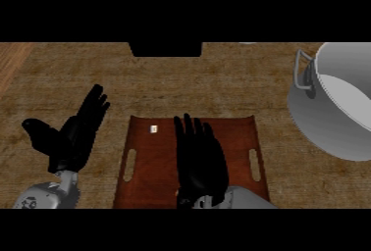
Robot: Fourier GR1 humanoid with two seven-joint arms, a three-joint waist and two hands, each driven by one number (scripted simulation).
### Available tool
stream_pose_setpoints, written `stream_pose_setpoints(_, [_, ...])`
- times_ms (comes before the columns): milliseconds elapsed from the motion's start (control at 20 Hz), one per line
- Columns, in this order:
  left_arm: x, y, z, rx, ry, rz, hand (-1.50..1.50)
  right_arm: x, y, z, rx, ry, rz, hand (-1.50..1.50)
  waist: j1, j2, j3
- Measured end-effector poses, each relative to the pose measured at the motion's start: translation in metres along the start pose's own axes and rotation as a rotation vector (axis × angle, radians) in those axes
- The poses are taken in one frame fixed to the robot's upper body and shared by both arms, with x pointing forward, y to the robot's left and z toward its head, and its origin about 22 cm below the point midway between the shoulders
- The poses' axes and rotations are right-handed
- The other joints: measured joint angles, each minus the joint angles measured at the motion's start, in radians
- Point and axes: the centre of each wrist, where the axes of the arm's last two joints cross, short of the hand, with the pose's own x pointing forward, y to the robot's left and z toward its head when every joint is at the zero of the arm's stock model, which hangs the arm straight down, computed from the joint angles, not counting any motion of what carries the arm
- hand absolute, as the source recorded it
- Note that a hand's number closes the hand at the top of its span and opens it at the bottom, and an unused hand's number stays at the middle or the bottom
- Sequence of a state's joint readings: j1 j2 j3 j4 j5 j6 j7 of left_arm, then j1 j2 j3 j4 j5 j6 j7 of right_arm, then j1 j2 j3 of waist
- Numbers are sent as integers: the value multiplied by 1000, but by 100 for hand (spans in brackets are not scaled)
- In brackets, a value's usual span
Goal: Pick the croissant from the tray and place it in the pot
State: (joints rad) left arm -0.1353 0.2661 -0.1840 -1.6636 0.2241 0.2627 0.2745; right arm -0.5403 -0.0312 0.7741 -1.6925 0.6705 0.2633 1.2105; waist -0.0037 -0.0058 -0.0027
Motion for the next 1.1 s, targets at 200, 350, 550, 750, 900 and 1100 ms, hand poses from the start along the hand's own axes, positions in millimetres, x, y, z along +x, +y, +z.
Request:
stream_pose_setpoints(200, [1,0,0,-3,-2,1,0,-3,10,-7,38,44,41,-150,0,0,0])
stream_pose_setpoints(350, [-1,-2,-2,3,2,-4,0,-4,16,-7,53,58,66,-150,-2,-1,0])
stream_pose_setpoints(550, [0,3,0,-3,-1,-2,0,-6,21,-7,48,78,72,-150,2,-1,0])
stream_pose_setpoints(750, [2,0,2,-7,-6,-5,0,-6,23,-6,38,79,75,-150,3,0,1])
stream_pose_setpoints(900, [4,-2,0,-8,-1,-1,0,-2,23,-6,25,73,78,-150,8,1,1])
stream_pose_setpoints(1100, [5,-3,1,-11,0,0,0,-5,34,-11,29,105,85,-150,12,2,1])
